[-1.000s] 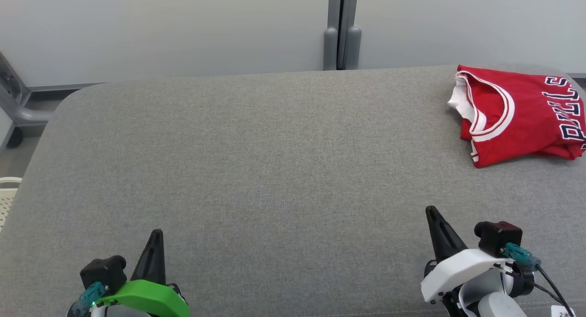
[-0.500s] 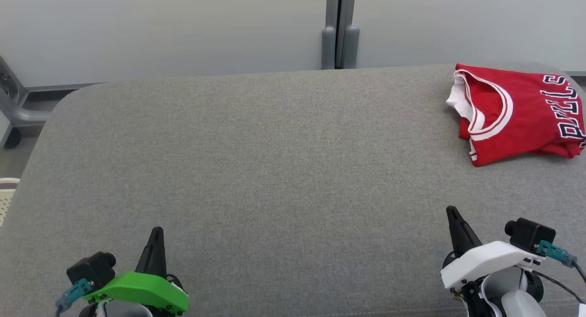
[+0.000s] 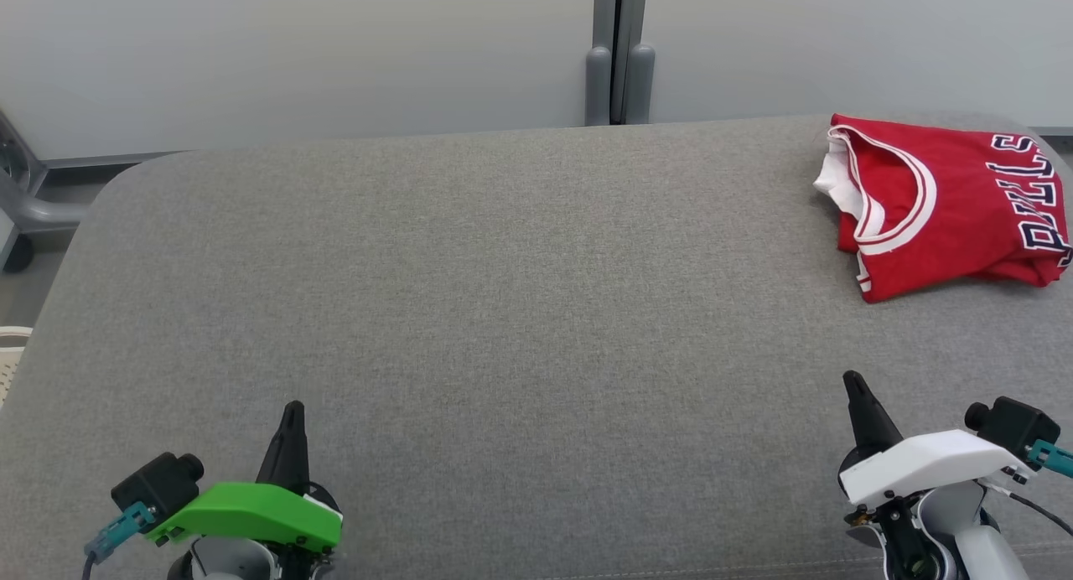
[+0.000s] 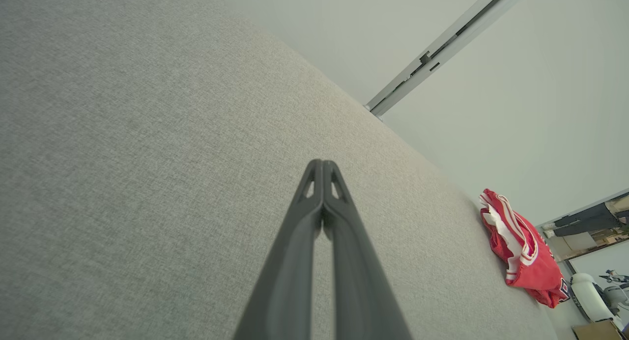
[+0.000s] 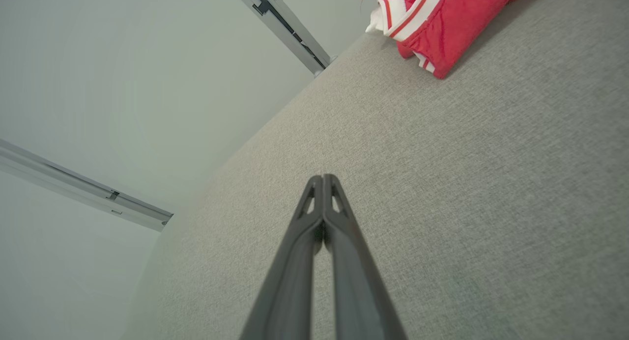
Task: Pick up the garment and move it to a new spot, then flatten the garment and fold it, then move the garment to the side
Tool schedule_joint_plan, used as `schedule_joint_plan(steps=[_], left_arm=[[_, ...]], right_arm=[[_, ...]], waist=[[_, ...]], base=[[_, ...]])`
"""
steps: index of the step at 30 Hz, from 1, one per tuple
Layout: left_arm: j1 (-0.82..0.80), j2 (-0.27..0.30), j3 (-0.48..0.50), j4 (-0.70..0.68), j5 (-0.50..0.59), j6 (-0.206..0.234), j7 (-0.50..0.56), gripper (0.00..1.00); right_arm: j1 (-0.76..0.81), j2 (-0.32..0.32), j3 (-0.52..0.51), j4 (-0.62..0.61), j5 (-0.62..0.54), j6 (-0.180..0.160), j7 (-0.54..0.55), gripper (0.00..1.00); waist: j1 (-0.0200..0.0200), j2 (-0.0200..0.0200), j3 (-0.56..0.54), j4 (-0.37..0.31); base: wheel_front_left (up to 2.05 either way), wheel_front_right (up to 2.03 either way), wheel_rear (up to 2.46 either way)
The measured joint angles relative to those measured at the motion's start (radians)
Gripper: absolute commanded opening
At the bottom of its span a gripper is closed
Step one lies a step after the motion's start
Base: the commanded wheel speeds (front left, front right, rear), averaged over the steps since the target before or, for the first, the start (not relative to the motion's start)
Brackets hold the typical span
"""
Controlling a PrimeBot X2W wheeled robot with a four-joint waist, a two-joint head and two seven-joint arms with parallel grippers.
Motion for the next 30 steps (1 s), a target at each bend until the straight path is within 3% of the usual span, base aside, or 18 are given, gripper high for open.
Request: schedule_joint_plan(steps=[30], left_arm=[[-0.035, -0.063, 0.075, -0.003, -0.251, -0.063, 0.051, 0.00]], right_arm=[[-0.021, -0.002, -0.113, -0.001, 0.327, 0.000, 0.105, 0.00]], waist=[[0.0000, 0.0000, 0.005, -0.010]], base=[[0.00, 0.00, 0.00]])
